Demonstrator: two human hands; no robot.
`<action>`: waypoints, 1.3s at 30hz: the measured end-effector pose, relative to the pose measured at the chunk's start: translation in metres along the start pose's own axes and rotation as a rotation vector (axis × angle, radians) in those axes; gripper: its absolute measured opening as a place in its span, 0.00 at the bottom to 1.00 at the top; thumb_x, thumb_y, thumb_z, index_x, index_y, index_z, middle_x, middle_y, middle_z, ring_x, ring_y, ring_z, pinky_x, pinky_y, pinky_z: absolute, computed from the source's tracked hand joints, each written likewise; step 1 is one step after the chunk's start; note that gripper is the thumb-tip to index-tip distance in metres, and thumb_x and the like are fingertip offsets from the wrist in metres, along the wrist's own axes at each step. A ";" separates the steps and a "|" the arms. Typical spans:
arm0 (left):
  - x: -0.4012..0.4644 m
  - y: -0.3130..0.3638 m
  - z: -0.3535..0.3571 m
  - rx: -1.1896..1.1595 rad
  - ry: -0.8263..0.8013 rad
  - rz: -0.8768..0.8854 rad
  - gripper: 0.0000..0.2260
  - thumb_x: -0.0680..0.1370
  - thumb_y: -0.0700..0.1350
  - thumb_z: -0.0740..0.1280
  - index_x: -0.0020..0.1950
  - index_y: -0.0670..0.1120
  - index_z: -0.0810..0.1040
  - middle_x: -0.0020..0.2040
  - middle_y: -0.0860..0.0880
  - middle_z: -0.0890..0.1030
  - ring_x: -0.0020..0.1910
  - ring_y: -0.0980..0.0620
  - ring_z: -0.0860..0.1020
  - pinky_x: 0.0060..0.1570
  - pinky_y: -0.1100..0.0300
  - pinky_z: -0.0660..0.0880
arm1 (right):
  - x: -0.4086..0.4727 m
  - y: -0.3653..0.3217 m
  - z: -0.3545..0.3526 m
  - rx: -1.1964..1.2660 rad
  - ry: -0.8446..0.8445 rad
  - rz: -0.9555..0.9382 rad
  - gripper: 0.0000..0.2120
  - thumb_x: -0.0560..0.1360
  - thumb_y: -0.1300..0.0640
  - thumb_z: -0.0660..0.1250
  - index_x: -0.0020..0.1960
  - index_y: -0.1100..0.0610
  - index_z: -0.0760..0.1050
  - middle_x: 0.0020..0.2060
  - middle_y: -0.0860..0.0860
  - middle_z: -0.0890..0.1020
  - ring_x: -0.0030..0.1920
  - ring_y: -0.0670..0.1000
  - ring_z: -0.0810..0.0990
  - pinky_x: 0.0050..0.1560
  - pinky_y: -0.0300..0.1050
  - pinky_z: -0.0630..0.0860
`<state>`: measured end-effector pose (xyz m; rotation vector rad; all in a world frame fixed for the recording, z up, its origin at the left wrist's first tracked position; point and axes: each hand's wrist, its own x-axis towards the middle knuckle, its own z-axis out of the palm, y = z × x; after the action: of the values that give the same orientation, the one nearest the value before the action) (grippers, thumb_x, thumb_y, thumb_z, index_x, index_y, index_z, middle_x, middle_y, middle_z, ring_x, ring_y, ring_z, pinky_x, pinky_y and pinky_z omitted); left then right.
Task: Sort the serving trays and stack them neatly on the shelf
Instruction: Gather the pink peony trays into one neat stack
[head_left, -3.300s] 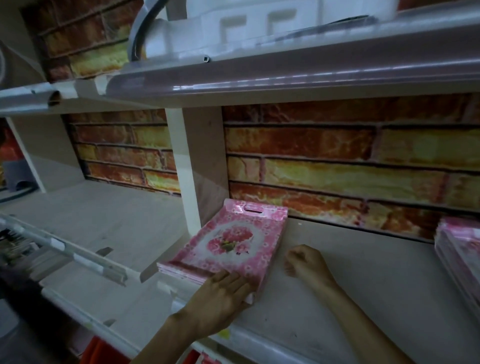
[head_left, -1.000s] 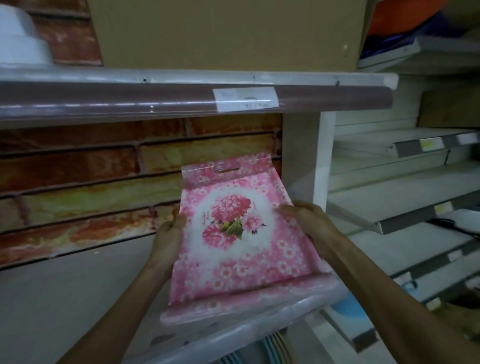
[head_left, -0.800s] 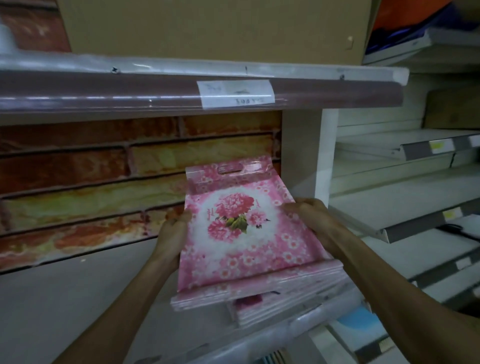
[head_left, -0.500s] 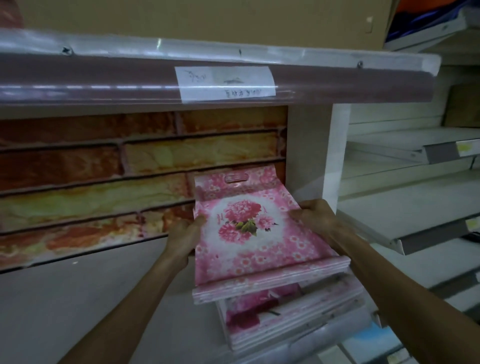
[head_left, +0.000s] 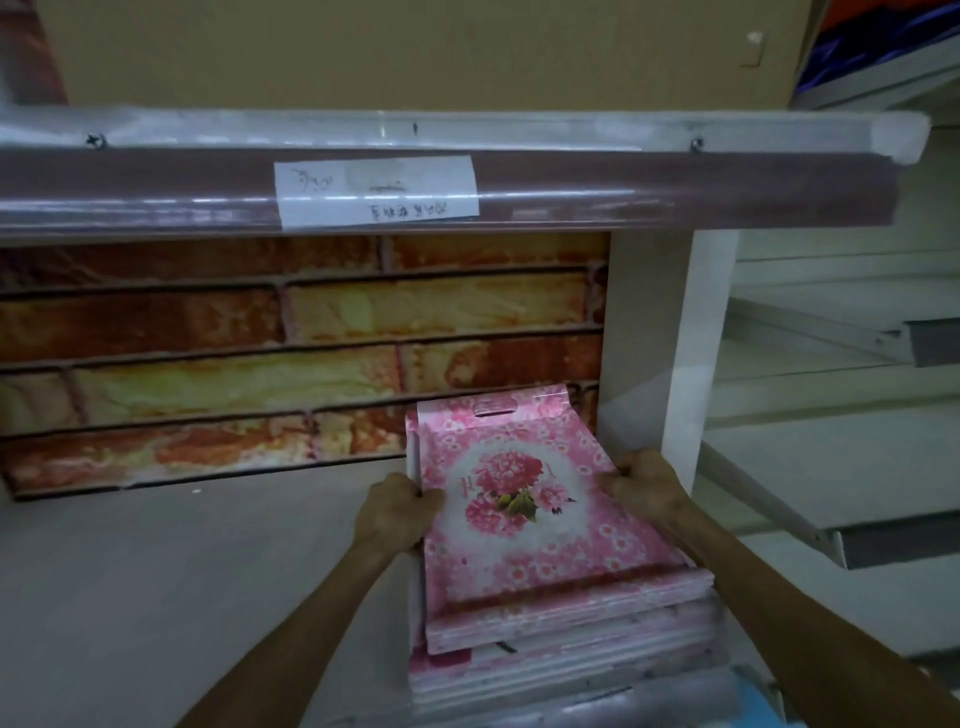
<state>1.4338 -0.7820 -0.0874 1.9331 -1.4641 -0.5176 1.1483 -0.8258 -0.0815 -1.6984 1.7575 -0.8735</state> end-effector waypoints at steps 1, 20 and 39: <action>-0.003 0.002 0.001 0.039 0.008 -0.005 0.18 0.73 0.52 0.68 0.28 0.42 0.76 0.29 0.45 0.81 0.34 0.45 0.83 0.38 0.54 0.82 | 0.000 0.002 0.000 -0.011 -0.003 -0.005 0.13 0.76 0.59 0.67 0.32 0.60 0.78 0.24 0.49 0.76 0.22 0.43 0.73 0.19 0.29 0.66; -0.012 0.004 0.006 0.203 0.146 0.015 0.23 0.72 0.53 0.72 0.22 0.45 0.70 0.19 0.51 0.72 0.20 0.57 0.72 0.27 0.63 0.73 | 0.005 0.019 0.003 -0.159 0.091 -0.147 0.19 0.74 0.56 0.69 0.26 0.58 0.71 0.20 0.48 0.69 0.22 0.45 0.69 0.19 0.32 0.63; -0.024 -0.041 0.010 -0.364 0.079 0.060 0.17 0.74 0.61 0.68 0.60 0.56 0.78 0.57 0.54 0.82 0.54 0.55 0.81 0.57 0.53 0.78 | 0.018 0.067 0.000 0.323 -0.107 -0.078 0.17 0.75 0.38 0.64 0.51 0.49 0.81 0.45 0.48 0.86 0.48 0.51 0.84 0.55 0.50 0.78</action>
<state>1.4487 -0.7548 -0.1243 1.6010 -1.2728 -0.6251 1.1038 -0.8443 -0.1314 -1.5764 1.4015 -1.0190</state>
